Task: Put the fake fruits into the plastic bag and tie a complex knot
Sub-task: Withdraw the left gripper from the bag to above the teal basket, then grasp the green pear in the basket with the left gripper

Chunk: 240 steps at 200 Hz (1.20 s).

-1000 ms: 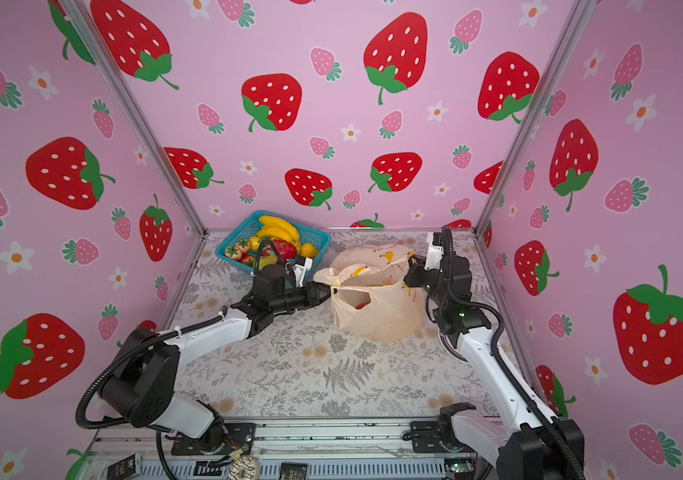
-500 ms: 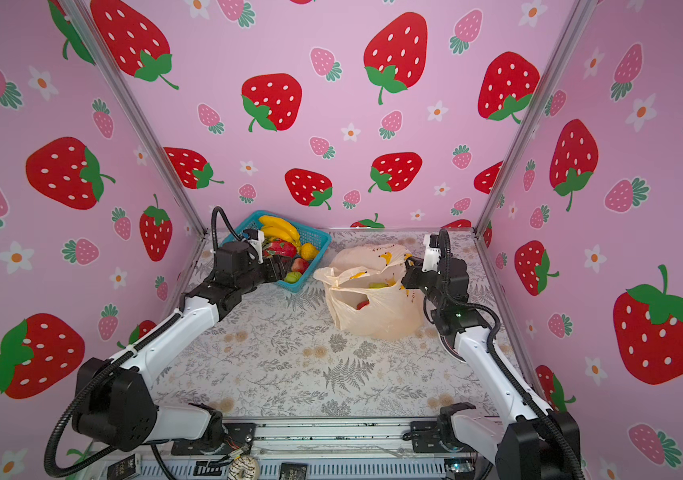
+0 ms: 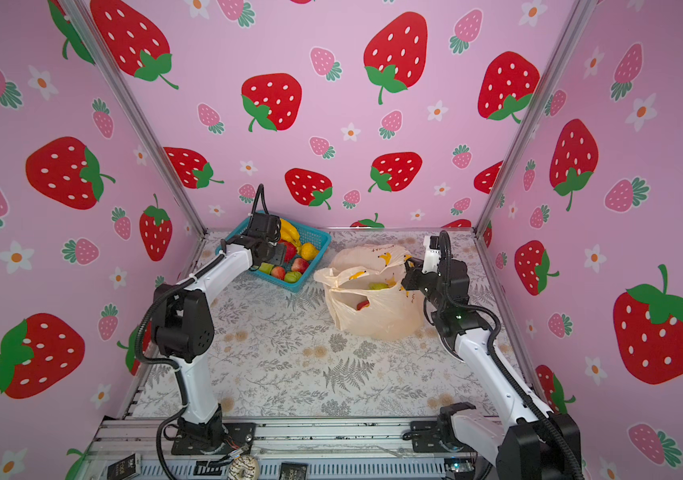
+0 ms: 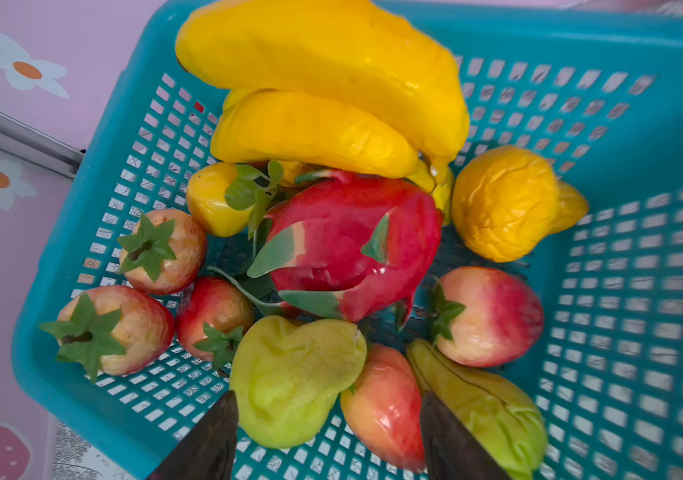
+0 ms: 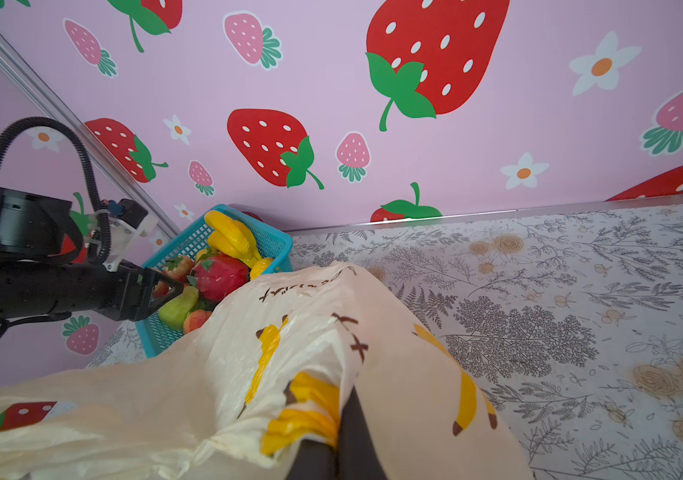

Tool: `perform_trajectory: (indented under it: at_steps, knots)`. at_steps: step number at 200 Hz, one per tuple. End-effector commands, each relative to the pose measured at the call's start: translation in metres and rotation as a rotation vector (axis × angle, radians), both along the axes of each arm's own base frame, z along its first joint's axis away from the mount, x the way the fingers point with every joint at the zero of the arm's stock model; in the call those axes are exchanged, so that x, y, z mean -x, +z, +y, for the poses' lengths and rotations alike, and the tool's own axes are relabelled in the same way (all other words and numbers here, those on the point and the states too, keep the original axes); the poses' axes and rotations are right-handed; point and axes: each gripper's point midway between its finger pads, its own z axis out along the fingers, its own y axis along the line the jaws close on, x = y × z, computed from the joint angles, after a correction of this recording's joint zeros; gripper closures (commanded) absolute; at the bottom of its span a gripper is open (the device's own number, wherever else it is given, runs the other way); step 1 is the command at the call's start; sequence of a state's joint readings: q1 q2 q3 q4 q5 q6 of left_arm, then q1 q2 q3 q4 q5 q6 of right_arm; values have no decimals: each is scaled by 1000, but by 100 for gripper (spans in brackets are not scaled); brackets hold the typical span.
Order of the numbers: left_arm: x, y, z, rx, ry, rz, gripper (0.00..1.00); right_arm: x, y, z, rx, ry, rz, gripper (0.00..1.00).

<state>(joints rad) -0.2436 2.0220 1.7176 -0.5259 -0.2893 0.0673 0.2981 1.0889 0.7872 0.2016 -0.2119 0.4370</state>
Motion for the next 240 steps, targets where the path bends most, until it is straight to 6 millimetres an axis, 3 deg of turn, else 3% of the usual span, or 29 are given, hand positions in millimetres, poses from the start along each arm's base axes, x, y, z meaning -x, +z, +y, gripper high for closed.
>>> perform_trajectory:
  at_steps: [1, 99, 136, 185, 240]
  knots:
    - [0, 6, 17, -137, -12, 59, 30, 3, 7, 0, -23, 11, -23, 100]
    - [-21, -31, 13, -182, -24, 128, 36, 5, 6, 1, -28, 19, -24, 100]
    - [-24, -40, 22, -236, -4, 140, 42, 6, 7, 1, -30, 21, -24, 100]
    - [-26, -41, 23, -246, 4, 138, 47, 6, 6, 1, -30, 23, -24, 100]
    - [-23, -29, 24, -240, 18, 113, 65, 7, 7, 1, -31, 19, -28, 100]
